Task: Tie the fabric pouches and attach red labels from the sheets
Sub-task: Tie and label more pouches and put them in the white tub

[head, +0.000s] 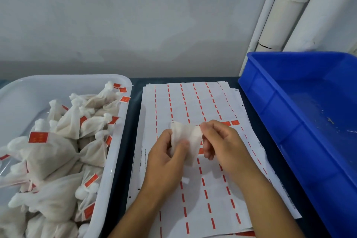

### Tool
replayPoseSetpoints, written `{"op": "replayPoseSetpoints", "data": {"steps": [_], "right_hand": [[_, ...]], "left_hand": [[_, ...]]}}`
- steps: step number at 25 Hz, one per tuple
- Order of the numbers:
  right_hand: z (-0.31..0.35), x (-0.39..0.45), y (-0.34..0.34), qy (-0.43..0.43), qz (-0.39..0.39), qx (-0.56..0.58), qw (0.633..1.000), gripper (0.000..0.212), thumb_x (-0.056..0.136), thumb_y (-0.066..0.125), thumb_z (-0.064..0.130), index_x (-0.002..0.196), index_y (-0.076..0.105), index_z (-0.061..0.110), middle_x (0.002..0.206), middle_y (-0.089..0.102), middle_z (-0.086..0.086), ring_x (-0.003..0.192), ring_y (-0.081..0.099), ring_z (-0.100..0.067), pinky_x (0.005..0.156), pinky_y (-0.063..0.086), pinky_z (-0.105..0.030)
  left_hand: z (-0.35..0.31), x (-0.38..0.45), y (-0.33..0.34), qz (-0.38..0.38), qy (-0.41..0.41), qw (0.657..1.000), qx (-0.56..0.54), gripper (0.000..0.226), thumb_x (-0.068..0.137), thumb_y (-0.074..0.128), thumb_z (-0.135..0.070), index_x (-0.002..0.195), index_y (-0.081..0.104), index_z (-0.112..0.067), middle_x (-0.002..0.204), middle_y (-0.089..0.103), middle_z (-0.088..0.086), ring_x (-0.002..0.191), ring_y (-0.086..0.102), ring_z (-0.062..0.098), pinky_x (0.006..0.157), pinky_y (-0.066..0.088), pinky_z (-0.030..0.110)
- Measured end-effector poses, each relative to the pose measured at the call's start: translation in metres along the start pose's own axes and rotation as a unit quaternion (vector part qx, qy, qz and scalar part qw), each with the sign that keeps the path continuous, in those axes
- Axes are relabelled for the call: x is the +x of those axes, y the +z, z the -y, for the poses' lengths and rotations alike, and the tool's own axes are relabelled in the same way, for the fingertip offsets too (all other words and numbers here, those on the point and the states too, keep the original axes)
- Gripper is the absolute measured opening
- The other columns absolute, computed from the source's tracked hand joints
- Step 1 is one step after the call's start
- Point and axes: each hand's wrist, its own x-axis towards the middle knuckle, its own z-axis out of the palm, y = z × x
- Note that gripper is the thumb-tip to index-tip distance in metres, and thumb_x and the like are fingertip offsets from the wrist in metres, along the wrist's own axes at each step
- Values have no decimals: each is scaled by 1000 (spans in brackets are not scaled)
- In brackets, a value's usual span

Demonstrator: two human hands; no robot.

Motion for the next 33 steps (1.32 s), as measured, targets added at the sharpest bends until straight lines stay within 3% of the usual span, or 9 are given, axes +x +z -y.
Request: {"op": "replayPoseSetpoints", "data": {"steps": [4,7,9,12,15,21,26,30,33], "right_hand": [[2,0,-2,19,10,88,996,37,106,51,38,75,66,25,66,60,-3,57,58,-12,57,50,-20],[0,2,-6,20,-11,113,993,36,107,52,35,78,69,23,68,61,-3,58,57,-13,55,50,-22],[-1,2,-4,13,-33,83,996,32,105,52,42,82,70,29,73,66,3,62,63,-10,58,53,-19],[-2,0,-1,-49,-62,-11,997,24,96,56,60,101,68,40,98,71,23,94,69,0,71,57,-15],[-5,-1,-2,-107,-21,-89,990,24,94,59,56,112,66,43,110,67,31,107,64,4,82,54,-12],[-9,-1,0,-133,5,-117,984,13,100,64,40,104,74,32,100,73,21,103,68,-5,82,57,-18],[-3,-2,-1,-112,-9,-4,994,14,101,65,25,97,78,30,95,77,14,98,71,-9,79,57,-17],[6,-5,-7,-83,-76,62,992,20,95,63,41,91,80,31,88,77,10,91,74,-10,75,58,-16],[6,-3,-13,-49,-149,138,978,21,89,65,45,92,80,30,86,78,4,81,76,-13,65,59,-20]], "left_hand": [[0,-1,-1,12,3,1000,-3,6,102,57,-28,101,64,-30,93,70,-13,86,70,11,67,62,27],[0,0,-2,2,6,1000,-22,3,100,62,-29,101,65,-29,92,72,-17,87,71,5,63,56,14],[2,1,-2,-7,10,1000,-3,1,98,66,-31,99,66,-30,89,70,-18,86,69,3,62,54,11],[4,1,-3,-6,37,998,53,7,95,70,-31,91,65,-34,84,69,-16,79,67,9,61,55,17],[7,2,-4,-4,100,987,122,14,94,72,-25,84,64,-32,77,65,-13,72,60,13,58,48,20],[7,-2,1,34,122,982,139,5,95,70,-31,90,70,-31,81,68,-16,79,64,10,66,53,21],[5,-4,-1,95,138,969,184,18,96,60,-53,86,63,-39,80,64,-22,76,62,6,60,45,16],[6,-9,0,134,111,956,238,37,81,45,-85,92,56,-52,90,61,-35,84,63,-1,66,48,10],[9,-9,3,134,93,944,286,50,77,42,-87,103,58,-49,105,63,-29,85,64,2,78,56,19]]}}
